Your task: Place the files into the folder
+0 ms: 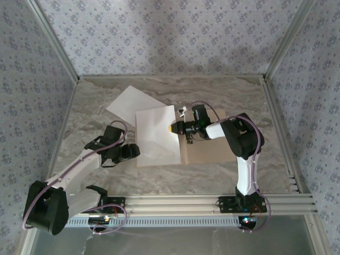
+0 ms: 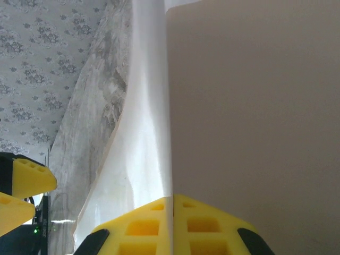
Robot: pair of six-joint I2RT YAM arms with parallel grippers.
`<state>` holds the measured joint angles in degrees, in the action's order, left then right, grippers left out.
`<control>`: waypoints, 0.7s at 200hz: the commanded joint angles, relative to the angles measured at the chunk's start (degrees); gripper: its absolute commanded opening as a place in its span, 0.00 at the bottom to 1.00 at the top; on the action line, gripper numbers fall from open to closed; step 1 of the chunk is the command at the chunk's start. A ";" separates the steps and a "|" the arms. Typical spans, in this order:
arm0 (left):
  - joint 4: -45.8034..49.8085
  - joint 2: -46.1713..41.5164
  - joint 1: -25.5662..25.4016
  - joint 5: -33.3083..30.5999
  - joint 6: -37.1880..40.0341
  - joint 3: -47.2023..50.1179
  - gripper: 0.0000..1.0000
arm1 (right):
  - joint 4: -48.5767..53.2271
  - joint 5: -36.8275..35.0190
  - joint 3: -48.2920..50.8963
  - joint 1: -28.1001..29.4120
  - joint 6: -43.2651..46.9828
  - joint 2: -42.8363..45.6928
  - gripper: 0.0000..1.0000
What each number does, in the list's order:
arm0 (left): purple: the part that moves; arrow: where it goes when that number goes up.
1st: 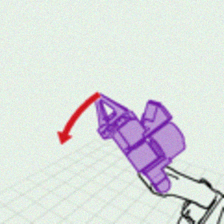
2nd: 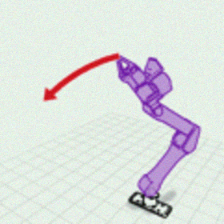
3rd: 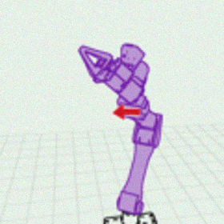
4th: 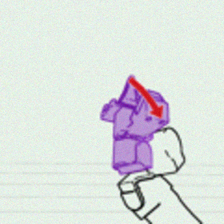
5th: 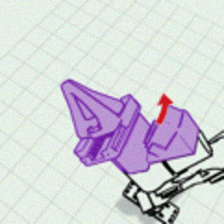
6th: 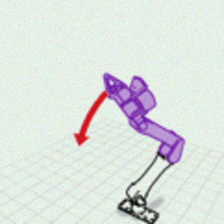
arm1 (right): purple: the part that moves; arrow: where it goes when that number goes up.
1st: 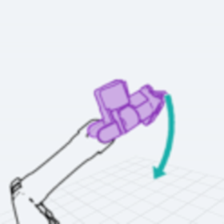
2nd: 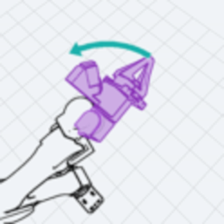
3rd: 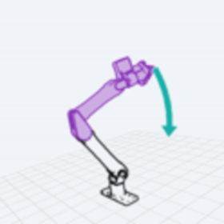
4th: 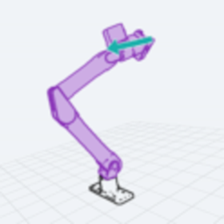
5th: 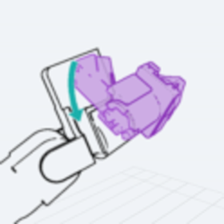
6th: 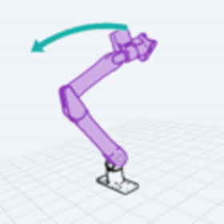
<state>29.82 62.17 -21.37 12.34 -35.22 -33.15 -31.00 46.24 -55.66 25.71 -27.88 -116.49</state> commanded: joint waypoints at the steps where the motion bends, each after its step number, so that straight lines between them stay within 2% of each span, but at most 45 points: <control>1: 0.47 -1.08 0.36 -0.82 -0.31 0.34 0.70 | 1.47 -0.23 -1.63 -0.56 0.64 1.79 0.00; 140: -0.65 -0.13 0.36 0.69 -1.00 0.44 0.69 | 5.26 0.26 -5.09 -0.88 3.30 -0.01 0.00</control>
<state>29.82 62.17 -21.37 12.40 -35.31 -33.15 -28.08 46.24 -58.59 25.19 -26.94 -116.51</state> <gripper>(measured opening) 0.697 0.057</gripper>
